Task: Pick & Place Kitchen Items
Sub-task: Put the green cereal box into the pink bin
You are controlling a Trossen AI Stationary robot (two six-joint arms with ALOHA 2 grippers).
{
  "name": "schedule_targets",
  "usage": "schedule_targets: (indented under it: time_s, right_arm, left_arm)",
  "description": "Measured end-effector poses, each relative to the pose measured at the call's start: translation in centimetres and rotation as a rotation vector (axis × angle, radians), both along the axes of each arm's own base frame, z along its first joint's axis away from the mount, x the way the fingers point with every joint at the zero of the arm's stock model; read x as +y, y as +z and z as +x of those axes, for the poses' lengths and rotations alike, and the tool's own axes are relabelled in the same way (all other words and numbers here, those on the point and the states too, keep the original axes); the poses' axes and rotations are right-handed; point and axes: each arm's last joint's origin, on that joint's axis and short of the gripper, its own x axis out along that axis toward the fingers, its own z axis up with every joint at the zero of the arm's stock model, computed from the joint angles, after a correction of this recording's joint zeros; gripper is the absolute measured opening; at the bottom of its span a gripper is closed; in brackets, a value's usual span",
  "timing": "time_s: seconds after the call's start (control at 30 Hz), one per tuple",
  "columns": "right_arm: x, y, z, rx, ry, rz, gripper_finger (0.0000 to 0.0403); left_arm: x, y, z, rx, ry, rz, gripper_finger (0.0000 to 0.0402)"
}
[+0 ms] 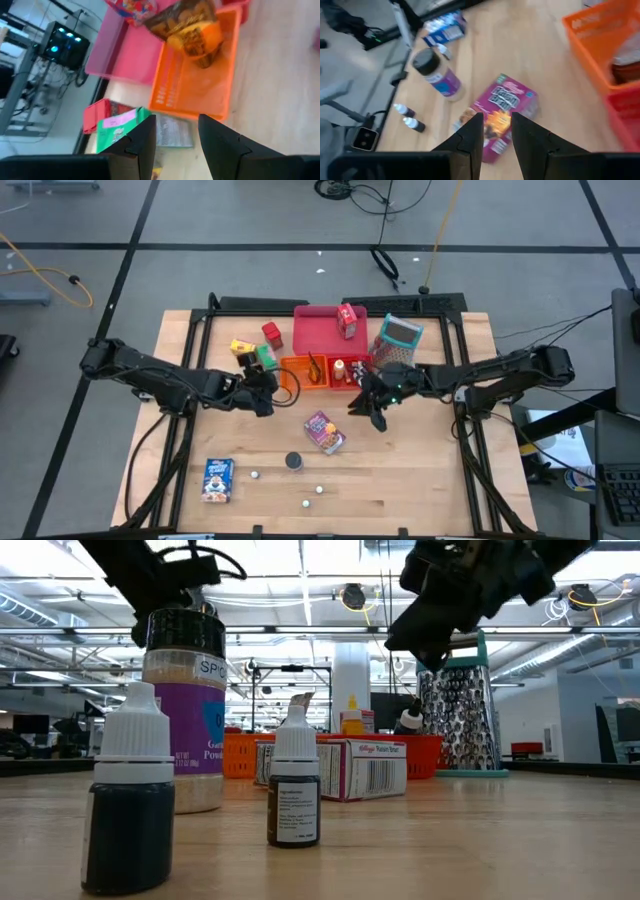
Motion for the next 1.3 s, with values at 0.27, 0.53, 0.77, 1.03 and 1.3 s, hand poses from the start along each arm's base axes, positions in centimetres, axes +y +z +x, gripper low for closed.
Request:
schedule_targets:
  time_s: [0.27, 0.53, 0.77, 1.03, 1.3]
  right_arm:
    - [1.9, -1.3, -0.7, -0.110, 0.065, 0.020, 0.0089]
    - [2.7, -1.1, -0.7, -0.149, 0.094, 0.016, 0.0089]
    - [2.6, -1.1, -0.7, -0.151, 0.068, 0.001, 0.0089]
    - [2.6, -1.1, -0.7, -0.151, 0.070, 0.001, 0.0089]
    - [2.6, -1.1, -0.7, -0.151, 0.071, 0.001, 0.0089]
  left_arm:
    - [1.5, -1.7, 0.9, 0.095, 0.053, 0.007, 0.0150]
    - [2.4, -2.3, 1.1, 0.127, 0.109, 0.060, 0.0150]
    - [3.0, -2.5, 1.1, 0.137, 0.125, 0.030, 0.0150]
    - [3.6, -3.7, 1.7, 0.179, 0.167, 0.043, 0.0149]
    - [3.7, -4.0, 1.8, 0.186, 0.183, 0.060, 0.0044]
